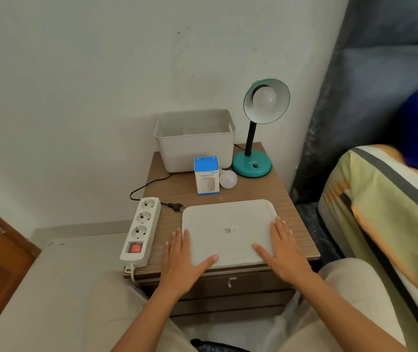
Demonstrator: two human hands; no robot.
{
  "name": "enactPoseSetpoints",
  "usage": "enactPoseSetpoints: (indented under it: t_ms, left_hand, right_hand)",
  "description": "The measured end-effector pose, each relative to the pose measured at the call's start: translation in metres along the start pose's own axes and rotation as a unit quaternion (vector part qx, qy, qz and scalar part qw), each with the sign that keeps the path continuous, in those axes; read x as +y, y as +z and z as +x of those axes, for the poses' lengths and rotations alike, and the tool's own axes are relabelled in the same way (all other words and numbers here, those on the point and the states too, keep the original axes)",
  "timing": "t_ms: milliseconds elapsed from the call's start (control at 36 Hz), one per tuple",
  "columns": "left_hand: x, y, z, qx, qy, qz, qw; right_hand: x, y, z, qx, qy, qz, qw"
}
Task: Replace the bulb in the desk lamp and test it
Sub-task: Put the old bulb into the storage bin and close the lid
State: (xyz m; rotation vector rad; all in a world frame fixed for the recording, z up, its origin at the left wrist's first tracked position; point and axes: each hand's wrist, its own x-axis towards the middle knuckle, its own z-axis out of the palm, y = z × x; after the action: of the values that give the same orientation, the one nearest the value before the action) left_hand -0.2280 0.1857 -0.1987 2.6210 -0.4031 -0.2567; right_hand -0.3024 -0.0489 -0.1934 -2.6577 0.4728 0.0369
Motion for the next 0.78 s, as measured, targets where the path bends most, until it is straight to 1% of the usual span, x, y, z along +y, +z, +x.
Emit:
enactPoseSetpoints:
  t_ms: [139,278,361,444,583,694,778]
  left_hand:
    - [0.001,0.007,0.006,-0.011,0.009,-0.005,1.000]
    - [0.004,0.005,0.008,-0.024,-0.001,-0.013,1.000]
    - [-0.001,0.001,0.010,-0.028,-0.004,-0.046,0.999]
    - [-0.007,-0.008,0.019,0.011,0.011,-0.104,0.994]
    - [0.001,-0.049,0.058,0.120,0.043,-0.157,0.979]
    - [0.012,-0.094,0.122,0.177,0.048,-0.157,0.970]
    - [0.017,-0.124,0.178,0.195,0.034,-0.138,0.970]
  right_hand:
    - [0.009,-0.004,0.008,-0.014,0.004,-0.014,1.000]
    - [0.011,-0.006,0.016,-0.016,0.000,-0.026,1.000]
    - [0.013,-0.006,0.019,-0.020,-0.003,-0.029,0.999]
    - [0.014,-0.008,0.024,-0.011,-0.008,-0.027,1.000]
    - [0.000,-0.021,0.049,0.007,0.003,0.004,1.000]
    - [-0.027,-0.035,0.097,0.018,-0.014,0.027,0.999]
    - [-0.050,-0.041,0.137,0.025,-0.051,0.032,0.998]
